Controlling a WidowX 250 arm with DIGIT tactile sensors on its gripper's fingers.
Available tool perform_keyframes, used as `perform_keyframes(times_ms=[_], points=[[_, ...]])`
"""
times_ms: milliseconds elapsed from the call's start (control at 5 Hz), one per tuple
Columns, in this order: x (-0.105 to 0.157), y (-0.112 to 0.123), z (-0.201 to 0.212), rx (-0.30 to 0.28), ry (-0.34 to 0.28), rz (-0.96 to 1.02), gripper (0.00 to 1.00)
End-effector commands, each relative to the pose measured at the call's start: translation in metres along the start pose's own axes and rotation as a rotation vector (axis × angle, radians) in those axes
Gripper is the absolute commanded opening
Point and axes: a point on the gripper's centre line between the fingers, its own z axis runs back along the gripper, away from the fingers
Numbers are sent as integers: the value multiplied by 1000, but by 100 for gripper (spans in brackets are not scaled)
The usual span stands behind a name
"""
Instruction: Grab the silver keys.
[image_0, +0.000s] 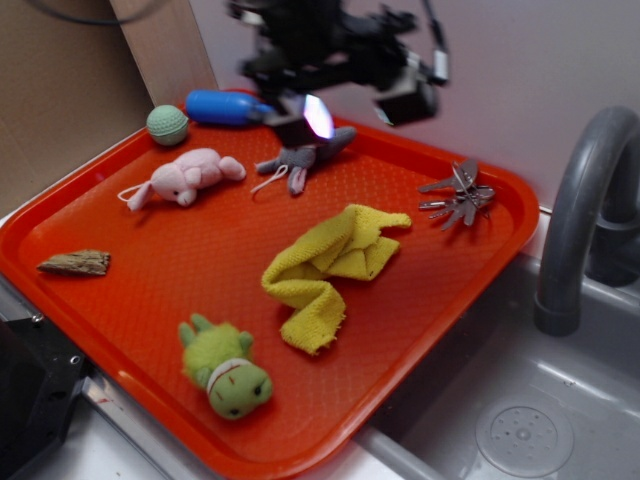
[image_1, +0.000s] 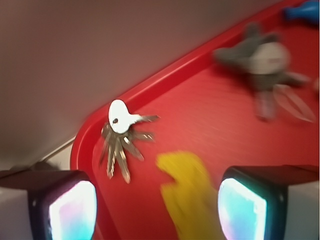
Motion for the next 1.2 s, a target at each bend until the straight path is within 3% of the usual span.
perform_keyframes(times_ms=[0, 200, 400, 1000], points=[[45, -35, -20, -34, -22, -9, 100], [28, -34, -30, -13, 73, -51, 100], [6, -22, -20, -31, 101, -43, 100], [7, -39, -36, -68, 79, -137, 100]])
